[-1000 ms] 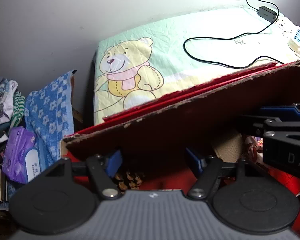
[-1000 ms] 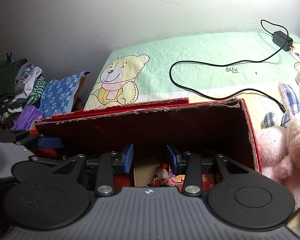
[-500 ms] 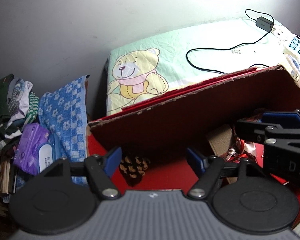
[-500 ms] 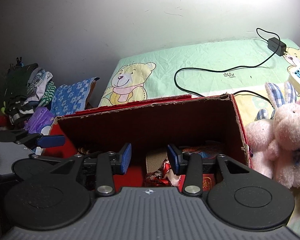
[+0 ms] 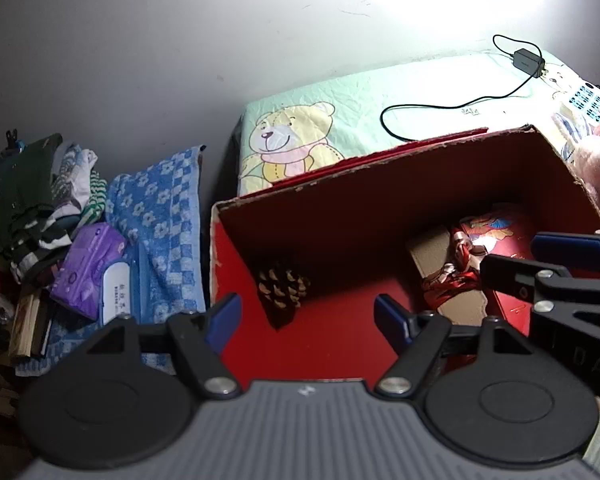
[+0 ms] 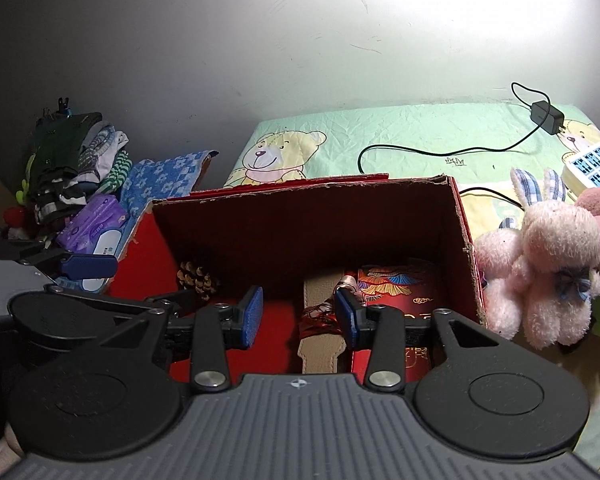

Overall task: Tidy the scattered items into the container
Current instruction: 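Withdraw the right gripper up out of the cardboard box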

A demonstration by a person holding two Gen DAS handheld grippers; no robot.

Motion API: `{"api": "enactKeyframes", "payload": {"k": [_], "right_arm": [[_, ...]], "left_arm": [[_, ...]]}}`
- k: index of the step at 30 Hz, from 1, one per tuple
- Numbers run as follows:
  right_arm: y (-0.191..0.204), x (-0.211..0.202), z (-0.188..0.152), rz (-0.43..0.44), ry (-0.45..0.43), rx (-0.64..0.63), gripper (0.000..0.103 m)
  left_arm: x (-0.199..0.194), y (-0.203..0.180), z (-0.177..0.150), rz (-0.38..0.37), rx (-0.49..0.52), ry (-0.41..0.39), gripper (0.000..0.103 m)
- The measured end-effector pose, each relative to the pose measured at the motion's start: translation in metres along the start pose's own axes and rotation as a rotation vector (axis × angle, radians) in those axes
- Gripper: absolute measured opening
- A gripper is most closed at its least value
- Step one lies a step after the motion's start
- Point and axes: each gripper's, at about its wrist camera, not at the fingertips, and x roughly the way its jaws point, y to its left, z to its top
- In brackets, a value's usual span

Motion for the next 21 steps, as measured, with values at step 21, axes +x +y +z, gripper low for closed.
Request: {"api": "enactKeyframes", "payload": {"k": [21], "right_arm": [[-0.009,-0.039,-0.022,0.1,-0.032,-0.032,0.043]], "left_arm": [[-0.037,-0.018,-0.032,0.051,-0.085,0.032,0.077]]}}
